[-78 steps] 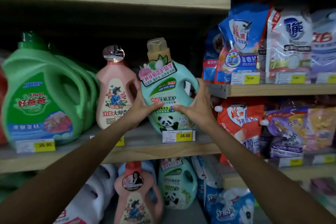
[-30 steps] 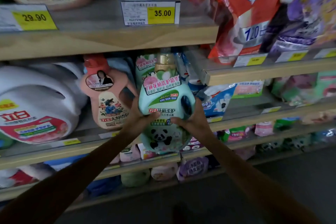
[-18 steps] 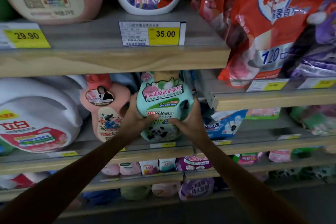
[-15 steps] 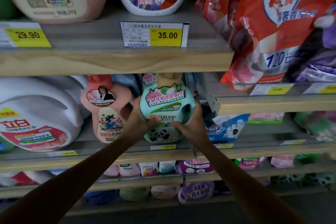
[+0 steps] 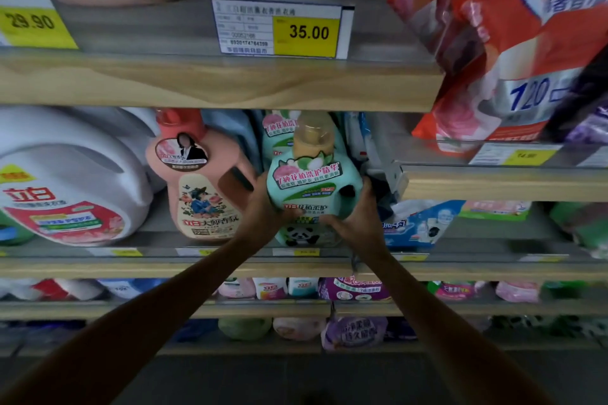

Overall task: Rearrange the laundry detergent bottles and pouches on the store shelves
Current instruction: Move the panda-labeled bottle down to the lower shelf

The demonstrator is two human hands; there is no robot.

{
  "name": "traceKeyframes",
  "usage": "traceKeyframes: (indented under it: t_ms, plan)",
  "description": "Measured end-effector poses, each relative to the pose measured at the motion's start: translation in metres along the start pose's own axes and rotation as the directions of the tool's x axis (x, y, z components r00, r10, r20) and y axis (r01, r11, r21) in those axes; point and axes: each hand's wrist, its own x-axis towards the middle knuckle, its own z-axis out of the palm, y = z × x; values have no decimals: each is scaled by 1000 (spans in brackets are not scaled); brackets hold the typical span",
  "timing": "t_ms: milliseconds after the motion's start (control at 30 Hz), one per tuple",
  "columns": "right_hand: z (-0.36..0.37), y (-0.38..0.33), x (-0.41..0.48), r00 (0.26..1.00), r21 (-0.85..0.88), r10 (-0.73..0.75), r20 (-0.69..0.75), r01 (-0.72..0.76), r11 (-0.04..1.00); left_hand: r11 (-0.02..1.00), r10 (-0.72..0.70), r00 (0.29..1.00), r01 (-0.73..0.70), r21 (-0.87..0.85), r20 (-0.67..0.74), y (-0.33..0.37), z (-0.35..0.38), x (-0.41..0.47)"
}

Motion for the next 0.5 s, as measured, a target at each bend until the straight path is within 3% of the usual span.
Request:
traceKeyframes:
  t_ms: [100, 167, 300, 500]
  plan:
    - [1, -2, -4, 1000, -25, -6, 4, 6, 1000, 1000, -3, 999, 3, 8, -42, 3, 3, -4]
    - [6, -9, -15, 997, -89, -22, -72, 16, 996, 998, 3, 997, 2, 61, -73, 8, 4, -8]
    - [27, -27, -39, 927, -257, -253, -277, 183, 949, 957, 35, 991, 4, 289, -129, 9, -9, -20]
    - [62, -65, -48, 877, -333, -433, -209, 352, 875, 934, 52, 971, 36, 355, -234, -4, -59, -45]
